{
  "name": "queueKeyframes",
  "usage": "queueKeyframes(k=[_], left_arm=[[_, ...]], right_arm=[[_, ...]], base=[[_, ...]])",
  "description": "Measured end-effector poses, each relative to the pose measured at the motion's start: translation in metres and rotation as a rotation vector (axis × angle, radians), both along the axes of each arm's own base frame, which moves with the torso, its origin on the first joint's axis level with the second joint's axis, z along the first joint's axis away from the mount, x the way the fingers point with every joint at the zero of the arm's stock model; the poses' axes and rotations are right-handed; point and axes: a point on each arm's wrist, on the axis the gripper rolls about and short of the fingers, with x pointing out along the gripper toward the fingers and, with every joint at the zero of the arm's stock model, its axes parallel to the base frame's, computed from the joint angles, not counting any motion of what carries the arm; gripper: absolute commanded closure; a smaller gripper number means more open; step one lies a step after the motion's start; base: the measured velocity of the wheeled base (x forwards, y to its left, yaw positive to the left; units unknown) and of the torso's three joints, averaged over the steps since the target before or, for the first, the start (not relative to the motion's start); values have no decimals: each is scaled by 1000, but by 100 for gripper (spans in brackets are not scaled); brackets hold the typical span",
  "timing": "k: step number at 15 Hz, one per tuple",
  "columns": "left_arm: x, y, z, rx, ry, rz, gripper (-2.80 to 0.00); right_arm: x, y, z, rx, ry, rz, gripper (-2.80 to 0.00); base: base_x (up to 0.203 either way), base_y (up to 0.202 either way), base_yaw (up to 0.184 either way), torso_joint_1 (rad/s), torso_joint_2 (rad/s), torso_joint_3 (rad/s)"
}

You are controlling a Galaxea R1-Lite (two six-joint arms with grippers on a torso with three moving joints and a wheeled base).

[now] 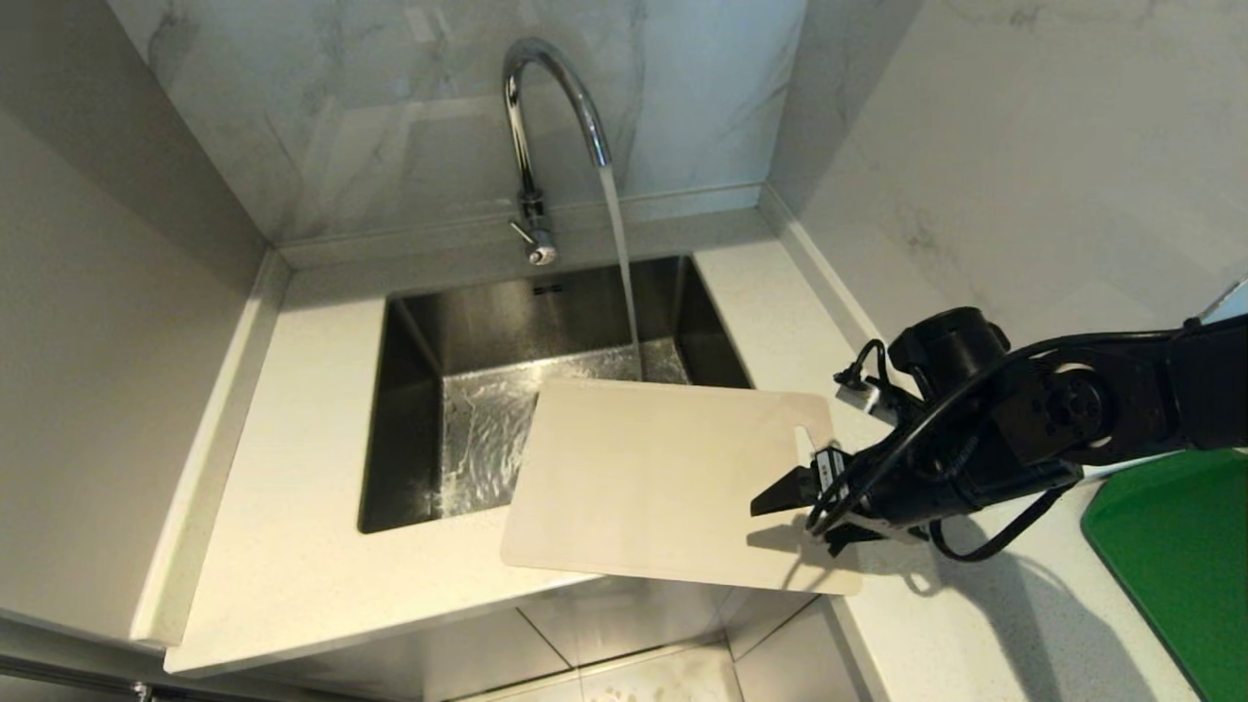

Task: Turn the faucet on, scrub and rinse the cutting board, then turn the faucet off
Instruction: Pick up the cutting board

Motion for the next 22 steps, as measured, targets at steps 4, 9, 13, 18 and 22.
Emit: queueKeyframes(k=[4, 9, 13, 18, 22], left_arm=[[0, 0, 0, 0, 0, 0, 0], [0, 0, 0, 0, 0, 0, 0], [0, 0, 0, 0, 0, 0, 0], [0, 0, 0, 0, 0, 0, 0], [0, 0, 0, 0, 0, 0, 0]], right_arm=[[5, 1, -7, -51, -43, 83, -280], [9, 2, -29, -89, -11, 140, -280], [13, -1, -40, -112, -13, 173, -280], [27, 0, -40, -113, -51, 175, -280], [41, 0, -34, -110, -89, 166, -280]], base=[[0, 0, 0, 0, 0, 0], [0, 0, 0, 0, 0, 0], [0, 0, 0, 0, 0, 0], [0, 0, 0, 0, 0, 0], [0, 0, 0, 0, 0, 0]])
